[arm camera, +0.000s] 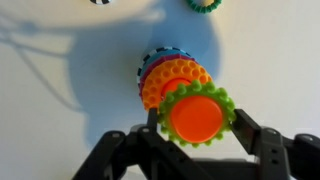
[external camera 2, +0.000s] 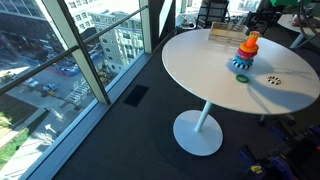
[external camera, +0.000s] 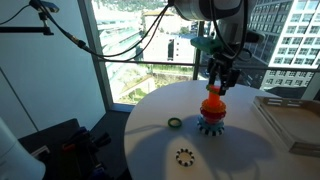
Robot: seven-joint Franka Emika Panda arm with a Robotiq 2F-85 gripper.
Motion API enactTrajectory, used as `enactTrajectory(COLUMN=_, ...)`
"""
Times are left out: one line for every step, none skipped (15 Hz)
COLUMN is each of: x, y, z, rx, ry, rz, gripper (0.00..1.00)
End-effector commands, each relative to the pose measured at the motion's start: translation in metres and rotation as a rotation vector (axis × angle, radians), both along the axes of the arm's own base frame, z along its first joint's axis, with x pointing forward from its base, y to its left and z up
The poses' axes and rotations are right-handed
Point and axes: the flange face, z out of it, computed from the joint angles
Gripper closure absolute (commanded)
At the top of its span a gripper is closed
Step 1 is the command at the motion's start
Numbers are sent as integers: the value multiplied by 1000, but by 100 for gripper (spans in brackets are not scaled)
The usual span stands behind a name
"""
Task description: Pick up the lime green ring and put it on the ring holder
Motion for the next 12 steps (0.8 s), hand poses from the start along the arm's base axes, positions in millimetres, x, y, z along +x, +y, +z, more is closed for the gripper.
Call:
enactTrajectory(x=-9, y=5, z=-2, rx=-30, ry=-12, rz=1, gripper=51)
enactTrajectory(x=-9, y=6, z=-5, rx=-36, ry=-17, rz=2, gripper=51)
enactTrajectory(x=-11, y=7, z=-7, rx=-44, ry=-20, rz=7, gripper=51)
enactTrajectory(x=-12, y=9, z=-10, rx=-47, ry=-24, rz=14, gripper=51)
enactTrajectory(x=-15, y=11, z=-12, rx=-36, ry=-24, rz=27, gripper=6)
enactTrajectory(x=-18, y=14, z=-12, rx=-21, ry=-22, rz=46, gripper=5)
enactTrajectory(x=-22, y=18, z=-13, rx=-8, ry=-17, rz=64, gripper=0)
enactTrajectory(x=-27, y=23, z=-12, rx=10, ry=-9, rz=96, gripper=0)
enactTrajectory(x=-32, y=28, z=-10, rx=21, ry=-6, rz=123, gripper=0)
enactTrajectory(x=-38, y=35, z=-9, rx=52, ry=10, rz=174, gripper=0)
enactTrajectory(x=-45, y=43, z=-7, rx=77, ry=29, rz=218, gripper=0)
enactTrajectory(x=-50, y=49, z=-5, rx=102, ry=47, rz=259, gripper=0)
